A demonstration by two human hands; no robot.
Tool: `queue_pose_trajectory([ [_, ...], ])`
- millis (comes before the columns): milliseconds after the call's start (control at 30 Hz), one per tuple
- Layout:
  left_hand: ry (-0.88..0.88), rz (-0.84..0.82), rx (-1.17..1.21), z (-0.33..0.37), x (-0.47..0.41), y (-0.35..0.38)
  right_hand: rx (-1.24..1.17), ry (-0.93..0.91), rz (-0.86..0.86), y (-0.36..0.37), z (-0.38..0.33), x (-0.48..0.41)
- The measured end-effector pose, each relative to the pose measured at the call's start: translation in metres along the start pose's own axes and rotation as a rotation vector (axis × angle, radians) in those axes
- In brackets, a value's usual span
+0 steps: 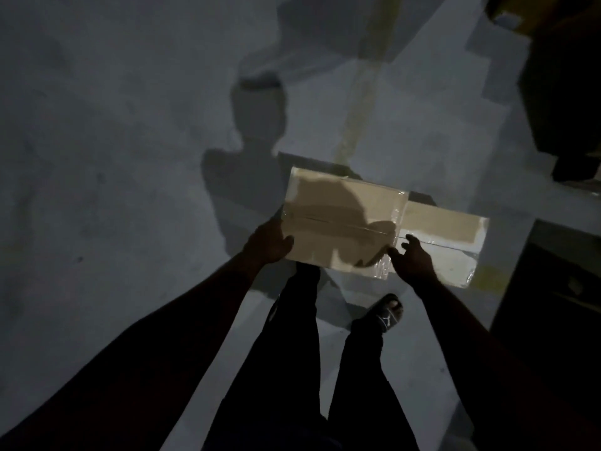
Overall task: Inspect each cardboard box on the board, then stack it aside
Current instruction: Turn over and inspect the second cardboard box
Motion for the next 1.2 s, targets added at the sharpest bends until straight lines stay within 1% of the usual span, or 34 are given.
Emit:
queue_pose_trajectory([
  [100,-0.06,-0.009,0.102,0.0,-0.032,0.0,-0.007,0.06,0.029,0.002,0.002,-0.038],
  [233,-0.154,-0.096,0.159,0.007,-0.062,0.014,-0.08,0.158,0.051,0.012,0.009,-0.074],
  [300,-0.184,-0.084,0.182,0.012,-0.068,0.013,-0.112,0.166,0.039,0.019,0.012,-0.084],
  [367,-0.207,-0.106,0.243,0.015,-0.066,0.012,-0.163,0.163,0.037,0.022,0.013,-0.086],
  [500,-0.199,-0.08,0.283,0.018,-0.058,0.004,-0.265,0.135,0.061,0.023,0.03,-0.093],
  [667,-0.187,0.035,0.228,0.04,-0.018,-0.018,-0.295,0.048,0.126,-0.007,0.001,-0.028],
  [800,-0.091,0.156,0.181,0.073,0.023,-0.044,-0.355,0.008,0.169,-0.05,0.004,0.021],
  [867,-0.028,0.183,0.155,0.097,0.049,-0.056,-0.381,-0.044,0.206,-0.078,0.005,0.052],
  [1033,0.118,0.246,0.122,0.164,0.115,-0.071,-0.46,-0.128,0.319,-0.151,0.033,0.13],
  [1200,0.23,0.339,0.051,0.239,0.182,-0.06,-0.706,-0.232,0.446,-0.217,0.092,0.196],
])
Point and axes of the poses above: each hand's wrist, its own x-axis away from the middle knuckle, its own y-axis out of the palm, z = x × y, the point moved 9 cm from there along -x, towards the middle knuckle, and after that the axes turned 9 degrees about -x, right-handed, at the moved point
